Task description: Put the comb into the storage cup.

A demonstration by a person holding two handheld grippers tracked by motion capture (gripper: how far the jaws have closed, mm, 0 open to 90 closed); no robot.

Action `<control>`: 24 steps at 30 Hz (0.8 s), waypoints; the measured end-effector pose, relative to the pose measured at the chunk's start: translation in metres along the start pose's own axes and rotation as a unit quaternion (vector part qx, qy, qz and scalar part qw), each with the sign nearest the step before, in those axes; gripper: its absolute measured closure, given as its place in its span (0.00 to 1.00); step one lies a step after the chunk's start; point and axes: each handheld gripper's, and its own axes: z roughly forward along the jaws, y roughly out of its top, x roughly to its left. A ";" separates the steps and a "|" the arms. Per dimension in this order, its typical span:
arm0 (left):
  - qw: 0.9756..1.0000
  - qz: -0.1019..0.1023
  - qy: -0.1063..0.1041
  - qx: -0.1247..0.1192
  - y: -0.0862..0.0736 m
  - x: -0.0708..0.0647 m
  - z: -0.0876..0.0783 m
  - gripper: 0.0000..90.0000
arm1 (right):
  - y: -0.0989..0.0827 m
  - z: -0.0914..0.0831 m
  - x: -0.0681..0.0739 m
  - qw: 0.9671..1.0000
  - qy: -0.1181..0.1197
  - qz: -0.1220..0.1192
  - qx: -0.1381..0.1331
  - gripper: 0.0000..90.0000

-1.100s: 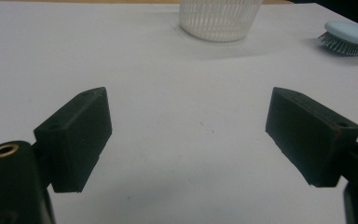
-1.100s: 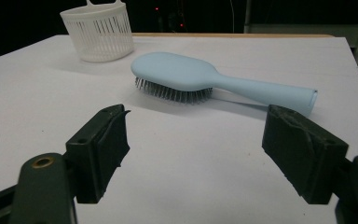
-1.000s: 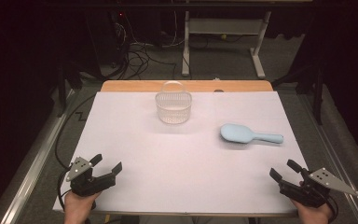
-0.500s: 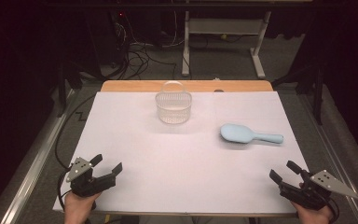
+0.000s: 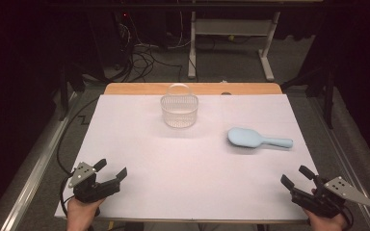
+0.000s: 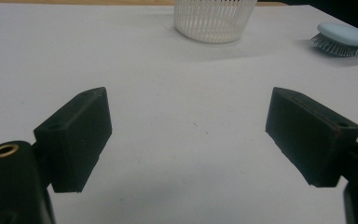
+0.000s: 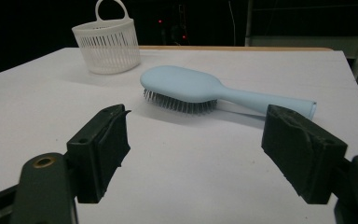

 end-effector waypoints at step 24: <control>1.000 0.006 -0.002 -0.002 0.000 -0.002 0.000 0.15 | 0.012 0.006 0.007 0.999 0.007 -0.027 -0.023 0.27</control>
